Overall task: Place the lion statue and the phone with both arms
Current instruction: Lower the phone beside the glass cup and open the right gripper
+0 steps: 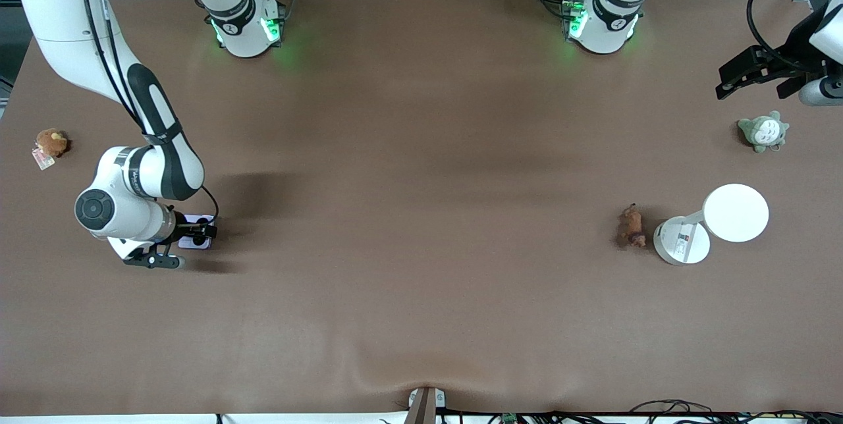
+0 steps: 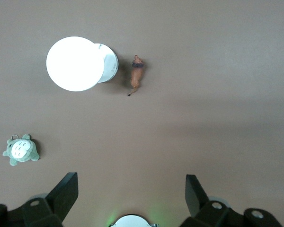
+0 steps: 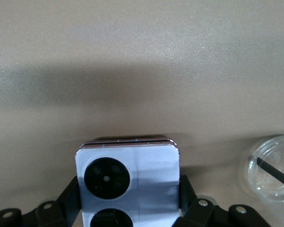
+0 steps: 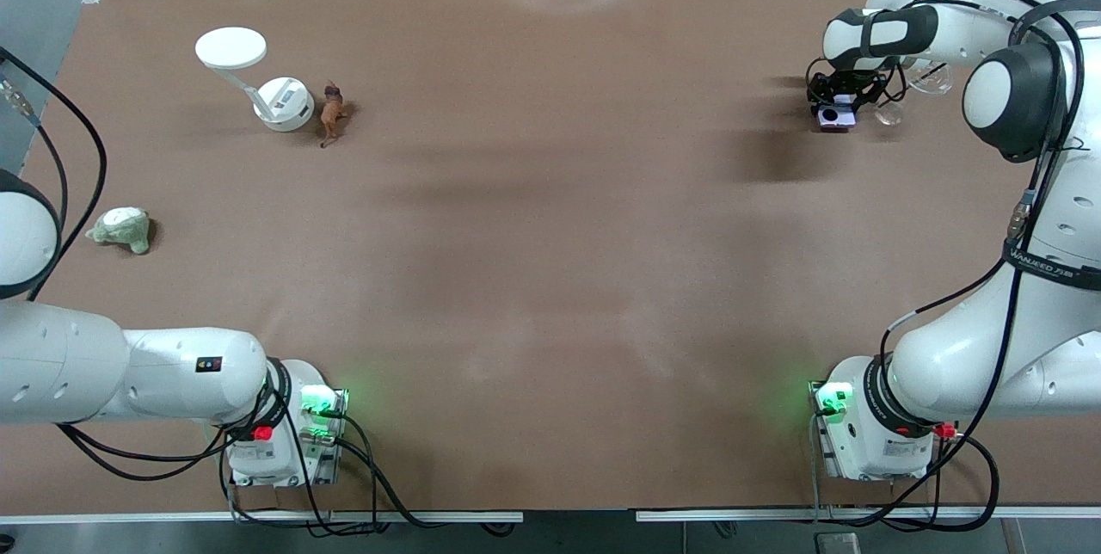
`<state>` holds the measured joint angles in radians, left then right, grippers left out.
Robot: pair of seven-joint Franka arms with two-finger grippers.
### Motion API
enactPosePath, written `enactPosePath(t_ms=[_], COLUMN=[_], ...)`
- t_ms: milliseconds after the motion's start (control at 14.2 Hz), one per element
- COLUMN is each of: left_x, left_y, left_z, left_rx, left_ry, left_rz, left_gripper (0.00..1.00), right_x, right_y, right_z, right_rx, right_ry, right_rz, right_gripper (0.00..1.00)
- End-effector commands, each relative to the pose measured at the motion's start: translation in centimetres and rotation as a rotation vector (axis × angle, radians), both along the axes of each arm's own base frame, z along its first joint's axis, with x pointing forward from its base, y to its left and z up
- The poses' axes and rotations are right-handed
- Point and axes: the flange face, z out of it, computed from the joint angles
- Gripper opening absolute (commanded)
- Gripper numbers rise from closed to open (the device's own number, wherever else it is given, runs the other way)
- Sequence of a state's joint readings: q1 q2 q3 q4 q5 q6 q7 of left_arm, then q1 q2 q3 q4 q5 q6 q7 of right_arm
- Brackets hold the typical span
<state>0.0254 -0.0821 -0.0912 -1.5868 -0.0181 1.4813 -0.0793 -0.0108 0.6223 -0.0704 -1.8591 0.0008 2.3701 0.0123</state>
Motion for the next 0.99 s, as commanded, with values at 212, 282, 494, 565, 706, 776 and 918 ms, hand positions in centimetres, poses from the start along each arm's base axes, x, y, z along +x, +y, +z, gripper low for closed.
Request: enactPosePath(t_ms=[212, 282, 494, 565, 706, 776, 918], left_x=[-0.5, -0.5, -0.4, -0.4, -0.5, -0.6, -0.8], left_y=[-0.4, -0.4, -0.3, -0.4, -0.2, -0.1, -0.1], left_z=[-0.1, -0.2, 0.1, 0.1, 0.2, 0.1, 0.2], left_rx=[-0.014, -0.014, -0.018, -0.016, -0.013, -0.012, -0.01], left_ry=[0.009, 0.007, -0.002, -0.002, 0.001, 0.008, 0.017], left_rz=[0.007, 0.012, 0.013, 0.013, 0.024, 0.056, 0.077], left_gripper=[1.0, 1.0, 1.0, 1.0, 1.0, 1.0, 1.0], right_x=[0.3, 0.2, 0.3, 0.7, 1.7, 1.9, 2.7], right_y=[-0.2, -0.2, 0.0, 0.2, -0.1, 0.0, -0.1], right_z=[0.1, 0.1, 0.3, 1.0, 2.6, 3.3, 6.6], right_rx=[-0.002, -0.002, -0.002, -0.002, -0.004, -0.004, -0.004], right_ry=[-0.004, -0.003, 0.002, -0.01, -0.036, -0.033, -0.053], right_rz=[0.012, 0.012, 0.01, 0.018, 0.015, 0.018, 0.02], right_gripper=[1.0, 1.0, 1.0, 1.0, 1.0, 1.0, 1.0])
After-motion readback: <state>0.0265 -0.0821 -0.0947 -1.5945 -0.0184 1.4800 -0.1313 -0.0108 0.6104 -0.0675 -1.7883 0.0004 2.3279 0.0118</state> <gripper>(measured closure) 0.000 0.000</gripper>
